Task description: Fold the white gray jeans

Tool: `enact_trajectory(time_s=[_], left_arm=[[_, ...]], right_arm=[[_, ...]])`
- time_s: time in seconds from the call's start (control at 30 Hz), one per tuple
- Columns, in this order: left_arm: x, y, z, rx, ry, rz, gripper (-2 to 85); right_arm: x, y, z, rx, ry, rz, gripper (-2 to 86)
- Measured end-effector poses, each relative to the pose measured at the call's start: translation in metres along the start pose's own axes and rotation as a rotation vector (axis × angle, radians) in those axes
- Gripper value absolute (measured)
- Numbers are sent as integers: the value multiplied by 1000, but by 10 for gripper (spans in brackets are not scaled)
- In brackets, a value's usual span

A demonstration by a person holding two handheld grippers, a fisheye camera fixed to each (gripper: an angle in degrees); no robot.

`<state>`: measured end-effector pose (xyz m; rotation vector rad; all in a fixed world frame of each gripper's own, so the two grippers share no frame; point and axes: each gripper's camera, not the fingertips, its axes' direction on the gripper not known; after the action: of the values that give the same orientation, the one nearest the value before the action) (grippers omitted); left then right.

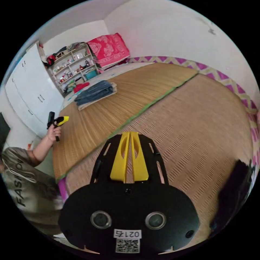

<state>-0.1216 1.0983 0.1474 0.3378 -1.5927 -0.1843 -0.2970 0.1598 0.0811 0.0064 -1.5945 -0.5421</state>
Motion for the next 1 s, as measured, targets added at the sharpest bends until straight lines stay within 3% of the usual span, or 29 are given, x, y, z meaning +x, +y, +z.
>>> enact_trajectory(time_s=[0.17, 0.27, 0.37, 0.53, 0.6, 0.7, 0.9, 1.0], left_arm=[[105, 10, 105, -169, -54, 264, -9], [151, 9, 166, -210, -45, 315, -9], [168, 14, 223, -266, 107, 280, -10], [209, 27, 274, -351, 143, 439, -10], [219, 24, 281, -367, 119, 457, -10], [218, 13, 294, -399, 114, 420, -10], [218, -7, 300, -396, 119, 384, -10], [216, -16, 303, -396, 124, 370, -10]], right_arm=[[43, 104, -83, 53, 506, 40, 4], [79, 132, -110, 17, 685, 81, 71], [106, 141, -129, 48, 794, 92, 113], [142, 125, -115, -84, 972, -31, 135], [168, 118, -104, -223, 977, 19, 136], [203, 115, -106, -265, 917, 97, 136], [252, 129, -132, -144, 765, 265, 122], [282, 146, -160, -54, 584, 348, 124]])
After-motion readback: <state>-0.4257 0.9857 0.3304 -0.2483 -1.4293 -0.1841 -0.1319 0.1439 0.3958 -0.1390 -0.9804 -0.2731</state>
